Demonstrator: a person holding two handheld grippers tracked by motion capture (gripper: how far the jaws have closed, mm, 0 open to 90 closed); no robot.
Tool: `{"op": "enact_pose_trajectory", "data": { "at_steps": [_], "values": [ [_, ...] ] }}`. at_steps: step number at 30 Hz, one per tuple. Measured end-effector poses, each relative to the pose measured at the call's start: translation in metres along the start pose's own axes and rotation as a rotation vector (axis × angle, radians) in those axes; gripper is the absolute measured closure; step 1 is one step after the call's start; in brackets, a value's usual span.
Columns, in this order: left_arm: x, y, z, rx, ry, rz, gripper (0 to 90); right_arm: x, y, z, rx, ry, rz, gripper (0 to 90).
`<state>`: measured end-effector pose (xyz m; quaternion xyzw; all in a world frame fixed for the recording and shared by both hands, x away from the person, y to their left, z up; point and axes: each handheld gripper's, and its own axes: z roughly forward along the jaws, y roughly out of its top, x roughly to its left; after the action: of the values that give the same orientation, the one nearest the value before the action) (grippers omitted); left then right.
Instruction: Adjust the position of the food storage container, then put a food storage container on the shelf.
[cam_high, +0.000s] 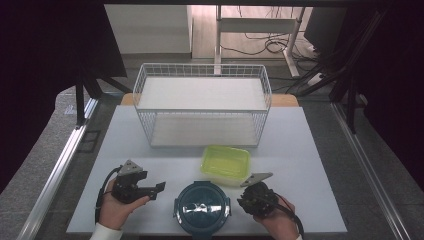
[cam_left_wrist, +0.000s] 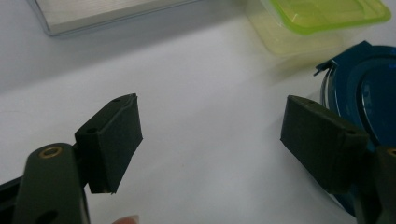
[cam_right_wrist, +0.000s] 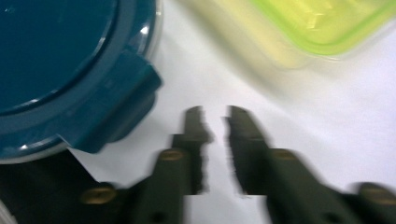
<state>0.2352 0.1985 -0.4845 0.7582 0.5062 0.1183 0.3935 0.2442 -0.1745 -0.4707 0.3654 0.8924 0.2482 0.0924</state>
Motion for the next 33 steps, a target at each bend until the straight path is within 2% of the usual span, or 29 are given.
{"op": "enact_pose_trajectory", "data": {
  "at_steps": [1, 2, 3, 5, 6, 7, 10, 13, 15, 16, 17, 18, 20, 23, 24, 26, 28, 32, 33],
  "values": [
    [0.0, 0.0, 0.0, 0.0, 0.0, 0.0, 19.6, 0.0, 0.0, 0.0, 0.0, 0.0, 0.0, 68.2],
    [0.0, 0.0, -0.001, -0.009, 0.0, -0.016, 19.5, -0.006, -0.005, -0.004, -0.043, -0.012, 0.002, 55.1],
    [0.0, 0.0, -0.001, -0.009, 0.0, -0.016, 19.5, -0.006, -0.005, -0.004, -0.043, -0.012, 0.002, 55.1],
    [-0.001, 0.0, -0.002, -0.016, 0.007, -0.021, 19.8, -0.015, -0.01, -0.012, -0.087, 0.027, 0.067, 40.5],
    [-0.001, 0.0, -0.003, -0.019, 0.009, -0.018, 19.8, -0.015, -0.01, -0.012, -0.087, 0.027, 0.067, 40.5],
    [-0.002, 0.0, -0.003, -0.027, 0.013, -0.027, 19.9, -0.02, -0.014, -0.016, -0.117, 0.066, 0.11, 32.9],
    [-0.003, -0.001, -0.004, -0.022, 0.007, -0.048, 19.9, -0.022, -0.016, -0.018, -0.142, 0.085, 0.121, 25.4],
    [-0.005, -0.003, -0.006, 0.002, -0.016, -0.054, 20.6, -0.021, -0.017, -0.019, -0.177, 0.121, 0.125, 22.0],
    [-0.007, -0.005, -0.007, 0.008, -0.034, -0.059, 20.2, -0.021, -0.017, -0.019, -0.187, 0.128, 0.132, 21.5],
    [-0.009, -0.005, -0.009, 0.007, -0.075, -0.083, 18.6, -0.022, -0.017, -0.02, -0.209, 0.151, 0.153, 20.5],
    [-0.009, -0.005, -0.009, 0.007, -0.075, -0.083, 17.6, -0.022, -0.017, -0.02, -0.209, 0.151, 0.153, 20.5],
    [-0.011, -0.006, -0.01, 0.005, -0.094, -0.096, 16.6, -0.022, -0.018, -0.021, -0.226, 0.162, 0.173, 19.9],
    [-0.014, -0.007, -0.013, 0.001, -0.12, -0.116, 15.6, -0.023, -0.018, -0.021, -0.23, 0.168, 0.186, 19.9],
    [-0.017, -0.011, -0.017, -0.003, -0.165, -0.174, 10.2, -0.024, -0.02, -0.02, -0.233, 0.217, 0.23, 19.1],
    [-0.018, -0.014, -0.017, 0.001, -0.183, -0.195, 10.2, -0.024, -0.02, -0.02, -0.233, 0.217, 0.23, 19.1],
    [-0.02, -0.024, -0.016, 0.027, -0.227, -0.234, 8.5, -0.022, -0.021, -0.016, -0.234, 0.264, 0.258, 17.7],
    [-0.021, -0.027, -0.015, 0.036, -0.241, -0.246, 8.3, -0.021, -0.021, -0.015, -0.232, 0.277, 0.265, 17.1],
    [-0.024, -0.034, -0.011, 0.047, -0.319, -0.287, 8.9, -0.016, -0.02, -0.008, -0.214, 0.345, 0.304, 16.8],
    [-0.024, -0.035, -0.009, 0.056, -0.333, -0.291, 8.9, -0.016, -0.02, -0.008, -0.214, 0.345, 0.304, 16.8]
  ]
}}
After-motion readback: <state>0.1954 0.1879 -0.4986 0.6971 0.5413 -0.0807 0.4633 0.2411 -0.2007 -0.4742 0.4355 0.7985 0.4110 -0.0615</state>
